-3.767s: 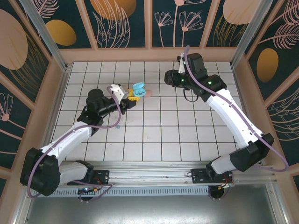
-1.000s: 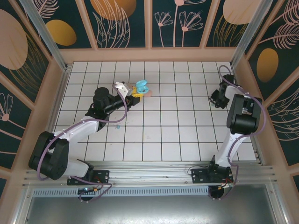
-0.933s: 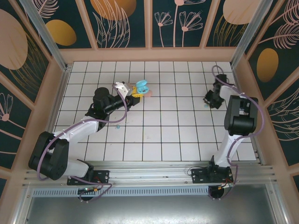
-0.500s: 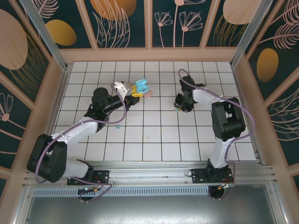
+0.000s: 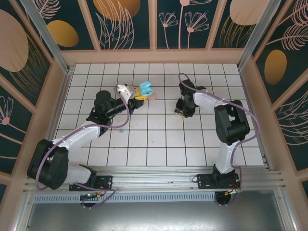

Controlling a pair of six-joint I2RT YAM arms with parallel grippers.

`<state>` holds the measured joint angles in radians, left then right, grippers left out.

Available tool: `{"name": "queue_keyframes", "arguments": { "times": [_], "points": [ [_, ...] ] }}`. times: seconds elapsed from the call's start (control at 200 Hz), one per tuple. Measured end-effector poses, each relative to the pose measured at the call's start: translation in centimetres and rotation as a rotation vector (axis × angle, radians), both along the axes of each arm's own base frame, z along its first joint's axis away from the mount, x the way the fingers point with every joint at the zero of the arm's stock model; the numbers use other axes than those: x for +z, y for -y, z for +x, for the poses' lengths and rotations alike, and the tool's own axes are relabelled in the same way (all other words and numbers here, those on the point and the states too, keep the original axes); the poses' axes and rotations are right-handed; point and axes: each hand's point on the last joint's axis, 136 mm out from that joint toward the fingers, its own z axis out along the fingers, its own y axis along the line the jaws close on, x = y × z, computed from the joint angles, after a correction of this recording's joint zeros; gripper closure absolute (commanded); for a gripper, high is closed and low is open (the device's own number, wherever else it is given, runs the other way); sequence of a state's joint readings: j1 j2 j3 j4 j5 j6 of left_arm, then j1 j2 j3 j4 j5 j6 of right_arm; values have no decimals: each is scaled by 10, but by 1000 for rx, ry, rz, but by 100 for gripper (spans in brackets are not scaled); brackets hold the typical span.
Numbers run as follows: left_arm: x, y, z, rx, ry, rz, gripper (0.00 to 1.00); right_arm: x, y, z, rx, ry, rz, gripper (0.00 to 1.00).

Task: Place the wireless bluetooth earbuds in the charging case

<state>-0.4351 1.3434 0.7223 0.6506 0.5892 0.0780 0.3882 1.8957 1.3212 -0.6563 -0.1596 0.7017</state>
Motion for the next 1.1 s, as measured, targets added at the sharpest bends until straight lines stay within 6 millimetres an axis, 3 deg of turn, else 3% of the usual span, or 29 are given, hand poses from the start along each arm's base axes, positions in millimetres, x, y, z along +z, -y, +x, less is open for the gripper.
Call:
{"name": "queue_keyframes", "arguments": {
  "times": [0.215, 0.3, 0.37, 0.47, 0.671, 1.101],
  "points": [
    [3, 0, -2, 2, 4, -1, 78, 41, -3, 35, 66, 122, 16, 76],
    [5, -1, -4, 5, 9, -3, 78, 47, -6, 42, 89, 154, 30, 77],
    [7, -2, -5, 10, 13, -5, 79, 41, -10, 40, 104, 159, 56, 79],
    [8, -3, -6, 11, 14, -6, 78, 21, -11, 23, 116, 137, 93, 79],
    [6, -3, -6, 11, 6, -1, 78, -15, 1, -8, 133, 107, 120, 72],
    [4, 0, -9, 5, -1, 2, 79, -9, -3, 6, 227, 229, 117, 72]
  ]
}}
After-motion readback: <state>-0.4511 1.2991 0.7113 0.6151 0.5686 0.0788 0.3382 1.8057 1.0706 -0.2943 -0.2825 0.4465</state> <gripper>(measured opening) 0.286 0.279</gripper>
